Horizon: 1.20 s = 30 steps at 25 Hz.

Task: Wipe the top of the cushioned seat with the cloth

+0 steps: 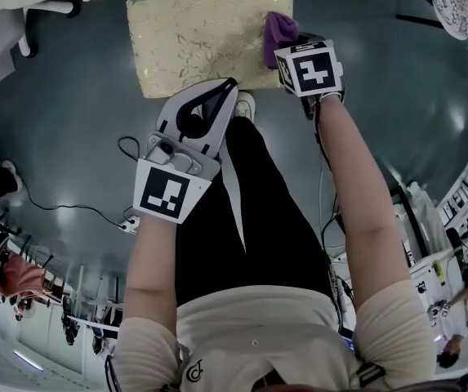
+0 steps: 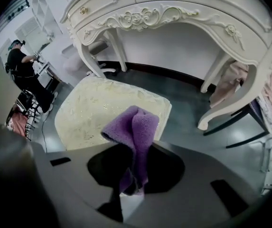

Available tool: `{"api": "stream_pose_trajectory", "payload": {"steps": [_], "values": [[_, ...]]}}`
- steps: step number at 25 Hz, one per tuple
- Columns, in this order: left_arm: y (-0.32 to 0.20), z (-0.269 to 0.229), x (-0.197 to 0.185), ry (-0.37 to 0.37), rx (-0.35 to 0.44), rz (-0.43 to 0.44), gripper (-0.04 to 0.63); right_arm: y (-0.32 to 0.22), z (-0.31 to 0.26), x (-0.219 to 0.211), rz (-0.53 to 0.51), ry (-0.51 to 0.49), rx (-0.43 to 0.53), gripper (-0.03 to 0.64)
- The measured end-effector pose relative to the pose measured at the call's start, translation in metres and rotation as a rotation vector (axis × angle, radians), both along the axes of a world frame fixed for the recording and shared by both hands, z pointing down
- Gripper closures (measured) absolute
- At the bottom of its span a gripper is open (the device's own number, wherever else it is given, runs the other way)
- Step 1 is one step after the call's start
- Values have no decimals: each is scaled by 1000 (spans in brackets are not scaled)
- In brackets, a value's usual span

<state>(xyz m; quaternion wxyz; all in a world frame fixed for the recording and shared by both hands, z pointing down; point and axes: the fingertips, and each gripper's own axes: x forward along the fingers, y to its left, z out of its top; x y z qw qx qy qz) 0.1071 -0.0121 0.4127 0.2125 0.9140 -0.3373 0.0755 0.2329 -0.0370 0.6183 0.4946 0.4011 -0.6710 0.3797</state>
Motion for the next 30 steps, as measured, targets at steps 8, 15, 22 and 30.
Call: {"api": "stream_pose_trajectory", "payload": {"steps": [8, 15, 22, 30], "values": [[7, 0, 29, -5, 3, 13, 582, 18, 12, 57, 17, 114, -36, 538], [19, -5, 46, 44, -14, 17, 583, 35, -4, 75, 35, 119, -7, 538], [26, -24, 19, 44, 19, 45, 582, 52, -39, 43, -19, 122, 39, 538], [62, -29, -59, 0, 34, 21, 583, 93, -49, -52, -39, 71, 49, 538]]}}
